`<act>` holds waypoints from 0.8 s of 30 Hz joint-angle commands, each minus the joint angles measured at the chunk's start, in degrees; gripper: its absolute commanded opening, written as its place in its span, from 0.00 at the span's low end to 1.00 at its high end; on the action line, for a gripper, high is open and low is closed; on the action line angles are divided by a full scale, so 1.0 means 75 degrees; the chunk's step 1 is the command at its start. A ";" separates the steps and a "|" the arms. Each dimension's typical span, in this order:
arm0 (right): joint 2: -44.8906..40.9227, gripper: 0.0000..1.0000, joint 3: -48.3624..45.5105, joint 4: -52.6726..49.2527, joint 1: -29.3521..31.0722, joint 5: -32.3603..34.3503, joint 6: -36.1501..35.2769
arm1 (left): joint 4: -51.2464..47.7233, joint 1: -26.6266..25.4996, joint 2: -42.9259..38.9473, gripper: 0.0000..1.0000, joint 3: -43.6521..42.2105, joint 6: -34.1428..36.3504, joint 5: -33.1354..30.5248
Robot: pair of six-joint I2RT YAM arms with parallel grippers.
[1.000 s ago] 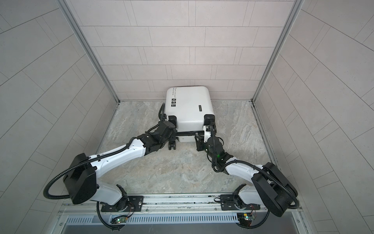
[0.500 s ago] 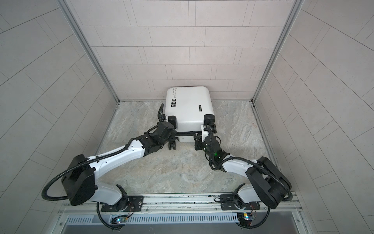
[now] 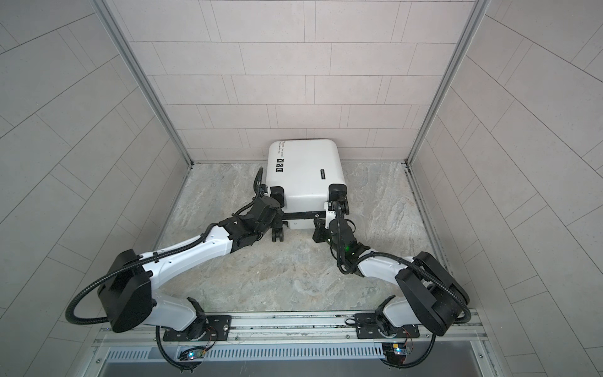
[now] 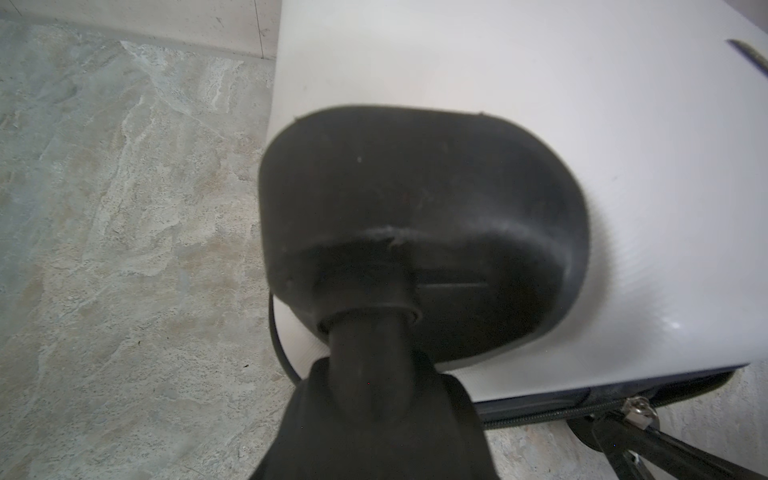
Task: Pack the luggage
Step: 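Pinch the metal zipper pull with the right gripper while left holds the wheel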
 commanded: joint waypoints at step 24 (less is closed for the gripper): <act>-0.3380 0.00 -0.2102 -0.0771 -0.1152 0.1933 -0.0674 | -0.1147 -0.0045 -0.0224 0.00 0.0829 -0.0276 -0.0317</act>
